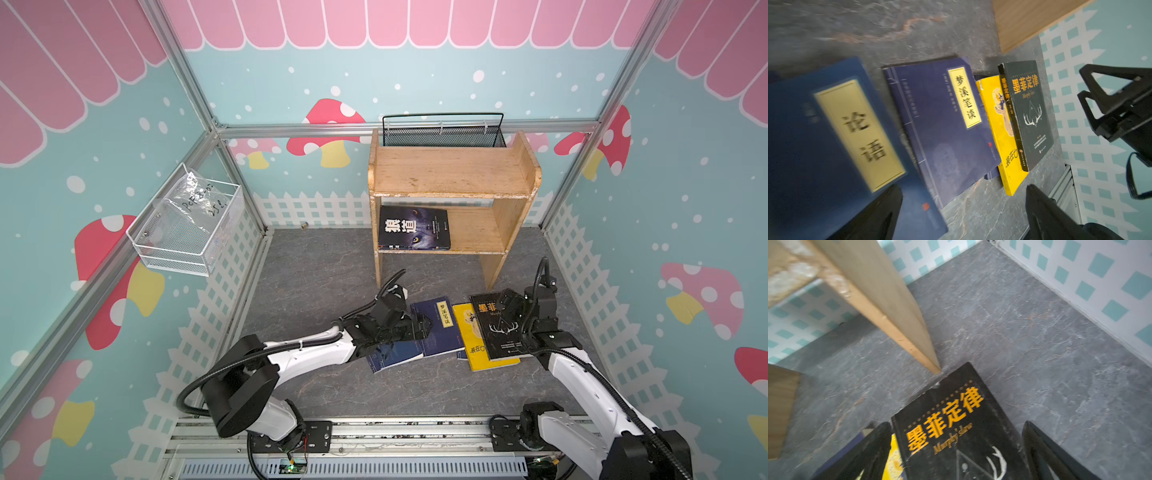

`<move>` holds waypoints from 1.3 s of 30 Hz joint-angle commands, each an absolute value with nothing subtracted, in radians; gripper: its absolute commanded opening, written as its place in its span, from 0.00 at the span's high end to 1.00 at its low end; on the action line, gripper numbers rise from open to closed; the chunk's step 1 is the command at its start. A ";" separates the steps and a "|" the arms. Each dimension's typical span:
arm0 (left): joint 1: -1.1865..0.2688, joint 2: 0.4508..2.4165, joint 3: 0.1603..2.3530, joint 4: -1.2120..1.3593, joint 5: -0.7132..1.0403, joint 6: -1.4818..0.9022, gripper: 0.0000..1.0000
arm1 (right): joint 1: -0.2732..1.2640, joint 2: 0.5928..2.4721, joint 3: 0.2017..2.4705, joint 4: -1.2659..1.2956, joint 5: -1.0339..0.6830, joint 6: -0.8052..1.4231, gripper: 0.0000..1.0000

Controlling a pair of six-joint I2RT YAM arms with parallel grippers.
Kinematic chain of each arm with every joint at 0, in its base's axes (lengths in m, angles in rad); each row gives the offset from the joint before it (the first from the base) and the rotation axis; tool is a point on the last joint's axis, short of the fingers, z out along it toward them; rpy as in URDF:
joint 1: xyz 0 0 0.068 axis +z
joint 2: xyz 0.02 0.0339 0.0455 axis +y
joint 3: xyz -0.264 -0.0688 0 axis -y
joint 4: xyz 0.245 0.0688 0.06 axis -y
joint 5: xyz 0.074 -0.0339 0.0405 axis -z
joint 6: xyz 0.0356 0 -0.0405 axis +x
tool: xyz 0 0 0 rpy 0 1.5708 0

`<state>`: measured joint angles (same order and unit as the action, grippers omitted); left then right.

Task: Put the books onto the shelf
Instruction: 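Close both grippers on the edges of the black Murphy's law book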

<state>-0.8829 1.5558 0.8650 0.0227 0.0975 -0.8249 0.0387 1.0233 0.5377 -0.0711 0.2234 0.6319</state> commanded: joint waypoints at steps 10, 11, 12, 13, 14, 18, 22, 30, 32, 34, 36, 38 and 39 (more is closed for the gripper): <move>-0.960 1.782 1.011 0.149 0.201 -0.854 0.06 | -0.132 1.293 0.519 0.043 -0.220 0.484 0.07; -0.959 1.794 1.024 0.139 0.206 -0.850 0.06 | -0.132 1.301 0.508 0.069 -0.283 0.499 0.10; -0.959 1.800 1.035 0.132 0.210 -0.844 0.06 | -0.131 1.308 0.500 0.085 -0.321 0.515 0.13; -0.957 1.805 1.045 0.122 0.211 -0.838 0.06 | -0.131 1.308 0.490 0.097 -0.354 0.534 0.15; -0.956 1.807 1.051 0.116 0.207 -0.832 0.06 | -0.130 1.302 0.478 0.110 -0.371 0.558 0.17; -0.944 1.822 1.068 0.106 0.215 -0.828 0.06 | -0.126 1.214 0.409 0.157 -0.406 0.616 0.19; -0.936 1.864 1.094 0.117 0.238 -0.846 0.06 | -0.121 1.146 0.385 0.150 -0.442 0.628 0.18; -0.888 1.989 1.137 0.240 0.336 -0.936 0.06 | -0.073 1.200 0.344 0.216 -0.419 0.703 0.20; -0.885 2.020 1.147 0.302 0.379 -0.964 0.07 | -0.072 1.202 0.339 0.216 -0.418 0.699 0.20; -0.885 2.041 1.151 0.356 0.402 -0.989 0.07 | -0.067 1.211 0.332 0.226 -0.429 0.702 0.20; -0.885 2.050 1.144 0.406 0.409 -1.009 0.07 | -0.055 1.221 0.323 0.252 -0.441 0.709 0.20; -0.885 2.054 1.149 0.423 0.414 -1.021 0.08 | -0.034 1.240 0.320 0.274 -0.448 0.715 0.20; -0.885 2.058 1.154 0.430 0.422 -1.026 0.08 | -0.021 1.251 0.322 0.286 -0.449 0.720 0.20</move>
<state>-0.8841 2.0384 1.1343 0.3519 0.3813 -0.9783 -0.0509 1.2194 0.3450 0.2665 -0.4210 0.6975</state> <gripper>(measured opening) 0.925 0.797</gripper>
